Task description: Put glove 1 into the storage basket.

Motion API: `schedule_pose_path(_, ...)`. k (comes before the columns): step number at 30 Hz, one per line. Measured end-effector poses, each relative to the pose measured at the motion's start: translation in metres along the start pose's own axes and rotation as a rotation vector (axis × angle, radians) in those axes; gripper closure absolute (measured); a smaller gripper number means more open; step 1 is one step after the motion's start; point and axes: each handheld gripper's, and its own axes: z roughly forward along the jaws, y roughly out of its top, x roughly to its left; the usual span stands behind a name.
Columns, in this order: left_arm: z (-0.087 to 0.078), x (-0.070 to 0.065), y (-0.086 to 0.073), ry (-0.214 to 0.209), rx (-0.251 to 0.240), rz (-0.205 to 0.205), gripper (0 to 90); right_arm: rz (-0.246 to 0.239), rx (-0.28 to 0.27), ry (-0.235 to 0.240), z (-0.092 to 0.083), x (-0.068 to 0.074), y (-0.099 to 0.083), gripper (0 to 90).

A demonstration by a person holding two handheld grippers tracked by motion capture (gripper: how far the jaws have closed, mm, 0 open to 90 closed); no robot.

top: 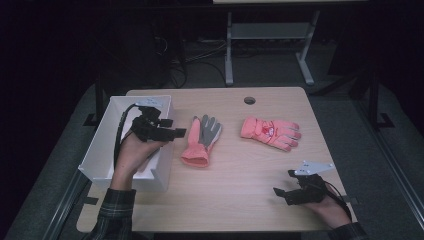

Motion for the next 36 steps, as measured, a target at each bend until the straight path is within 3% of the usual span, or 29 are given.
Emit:
schedule_pose_path(7,0.023,-0.027,0.013,-0.032,-0.014,0.035,67.4,-0.004,0.002,-0.001,-0.001,0.001,0.001,13.4)
schedule_pose_path(8,0.026,-0.030,0.015,-0.037,-0.009,0.051,71.7,-0.003,0.003,-0.001,-0.001,0.001,0.001,13.4)
schedule_pose_path(12,0.043,-0.033,0.022,-0.040,-0.007,0.050,89.2,0.001,0.000,-0.002,-0.001,0.000,0.000,13.4)
schedule_pose_path(17,0.070,-0.033,0.025,0.024,0.043,0.043,89.8,0.000,-0.001,0.001,-0.001,0.000,0.000,13.5)
schedule_pose_path(20,0.088,-0.031,0.024,0.024,0.053,0.033,89.8,-0.007,-0.002,0.005,-0.001,0.001,0.001,13.5)
schedule_pose_path(23,0.100,-0.027,0.023,0.052,0.061,0.033,89.8,-0.005,-0.001,0.007,-0.001,0.002,0.001,13.5)
schedule_pose_path(26,0.114,-0.021,0.019,0.056,0.073,0.012,89.8,-0.005,-0.003,0.007,-0.001,0.002,0.000,13.5)
schedule_pose_path(33,0.141,-0.006,0.005,0.123,0.126,-0.011,89.9,-0.008,-0.005,0.013,-0.001,0.002,0.001,13.5)
schedule_pose_path(36,0.151,-0.001,-0.001,0.145,0.124,-0.033,89.9,-0.002,-0.005,0.013,-0.001,0.002,0.001,13.5)
